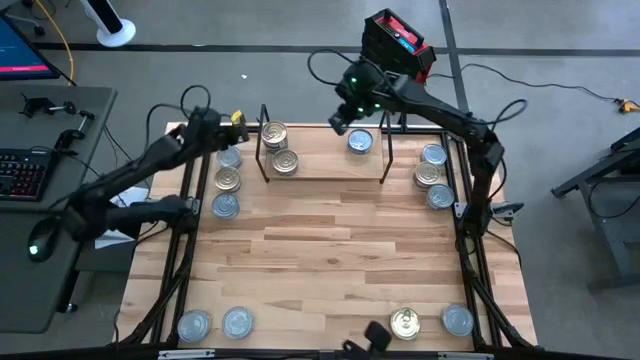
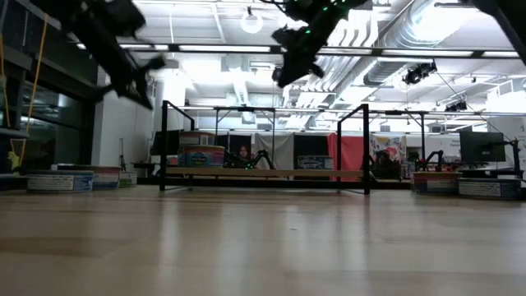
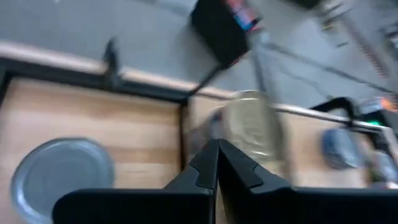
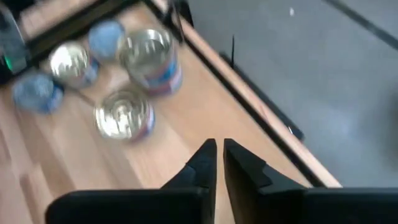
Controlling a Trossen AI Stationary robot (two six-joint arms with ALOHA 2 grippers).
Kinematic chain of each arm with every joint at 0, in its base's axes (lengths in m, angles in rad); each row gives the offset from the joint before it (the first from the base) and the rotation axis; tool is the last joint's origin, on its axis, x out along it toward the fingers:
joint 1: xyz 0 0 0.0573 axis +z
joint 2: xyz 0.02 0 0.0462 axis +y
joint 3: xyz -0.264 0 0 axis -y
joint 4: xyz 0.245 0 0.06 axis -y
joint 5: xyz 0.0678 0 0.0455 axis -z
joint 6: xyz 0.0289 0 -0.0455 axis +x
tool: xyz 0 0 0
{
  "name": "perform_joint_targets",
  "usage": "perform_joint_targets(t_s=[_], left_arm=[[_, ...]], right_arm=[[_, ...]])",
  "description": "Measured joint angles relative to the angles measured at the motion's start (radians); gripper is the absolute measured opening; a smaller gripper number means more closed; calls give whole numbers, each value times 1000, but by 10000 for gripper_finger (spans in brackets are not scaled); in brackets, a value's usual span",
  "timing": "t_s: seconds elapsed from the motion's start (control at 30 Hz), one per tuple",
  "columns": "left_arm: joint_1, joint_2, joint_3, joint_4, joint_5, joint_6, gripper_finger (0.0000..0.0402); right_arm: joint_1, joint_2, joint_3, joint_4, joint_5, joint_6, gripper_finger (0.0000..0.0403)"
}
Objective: Stack canned seafood by type on shelf
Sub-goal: Adjust the stacked blue pink tuna cans on the shelf
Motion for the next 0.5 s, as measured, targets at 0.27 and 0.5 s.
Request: perform_joint_targets(t_s=[0.27,0.5], left_arm=[[172,284,0,180,249,-90,0],[193,411,-2,213,298,-183,0]], right_arm=[[21,-191,-166,-59,-4,16,2],[44,-432,-440,69,23,138,1]])
